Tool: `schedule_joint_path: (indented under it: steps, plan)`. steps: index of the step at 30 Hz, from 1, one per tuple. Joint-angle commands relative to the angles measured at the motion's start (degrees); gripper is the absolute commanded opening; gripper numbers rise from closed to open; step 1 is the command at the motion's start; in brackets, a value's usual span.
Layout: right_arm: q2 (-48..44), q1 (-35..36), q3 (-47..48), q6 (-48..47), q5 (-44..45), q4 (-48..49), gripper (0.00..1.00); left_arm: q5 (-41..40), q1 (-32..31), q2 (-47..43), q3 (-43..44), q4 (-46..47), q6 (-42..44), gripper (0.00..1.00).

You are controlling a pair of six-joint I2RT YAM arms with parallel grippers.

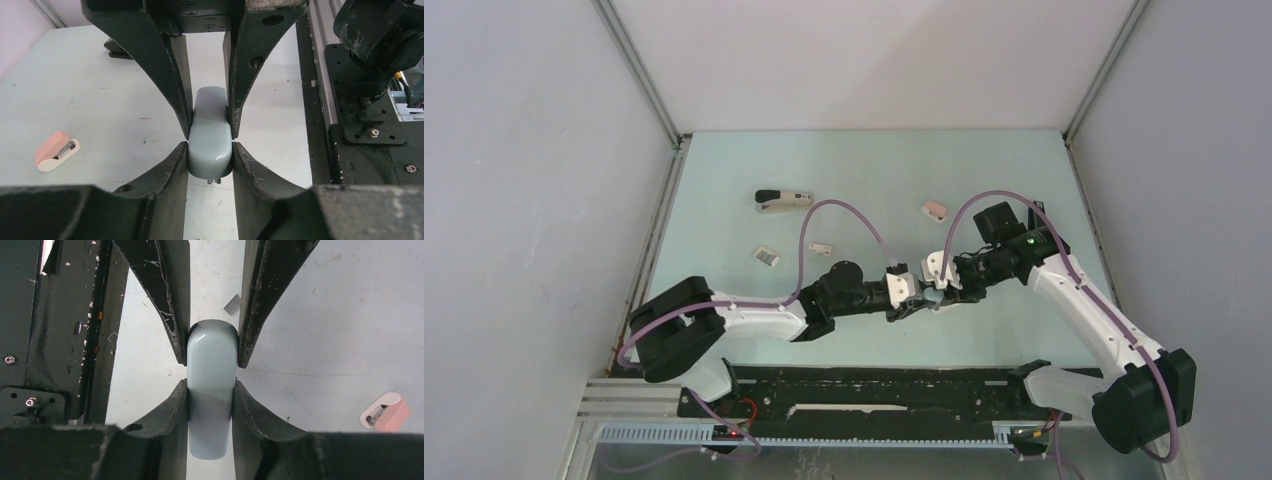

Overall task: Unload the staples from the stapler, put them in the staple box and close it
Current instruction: Unload the staple at the center of the board.

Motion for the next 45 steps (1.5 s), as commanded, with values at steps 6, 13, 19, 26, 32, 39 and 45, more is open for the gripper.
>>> schedule_joint_path:
  steps: [6, 13, 19, 26, 32, 39, 45]
  plan:
    - [-1.62, 0.01, 0.24, 1.69, -2.91, 1.8, 0.02, 0.88, -0.32, 1.35, 3.62, 2.91, -1.07, 0.03]
    - [-3.04, -1.85, -1.86, 7.3, -2.23, 6.15, 0.47, -2.8, 0.05, 0.42, 1.21, 7.79, -3.74, 0.0]
    - [-4.24, -3.74, -3.75, 13.8, -1.01, 11.86, 0.7, -0.5, 3.08, 0.41, -0.67, 14.72, -10.67, 0.0]
    - [-6.77, -10.97, -3.62, 17.7, -6.45, 13.03, 0.87, -0.28, 4.97, -2.15, -3.44, 16.85, -14.39, 0.0]
    - [-9.13, -18.94, -3.62, 19.2, -14.06, 12.81, 0.99, 0.53, 5.88, -4.04, -5.6, 16.86, -15.91, 0.0]
    - [-4.35, -25.29, -4.89, 8.92, -24.43, 6.53, 1.0, -0.35, 6.89, -7.41, -8.28, 20.22, -20.36, 0.0]
    - [-0.91, -26.04, -7.31, 8.47, -29.4, 8.73, 1.0, -1.33, 7.5, -11.62, -10.17, 22.66, -22.85, 0.0]
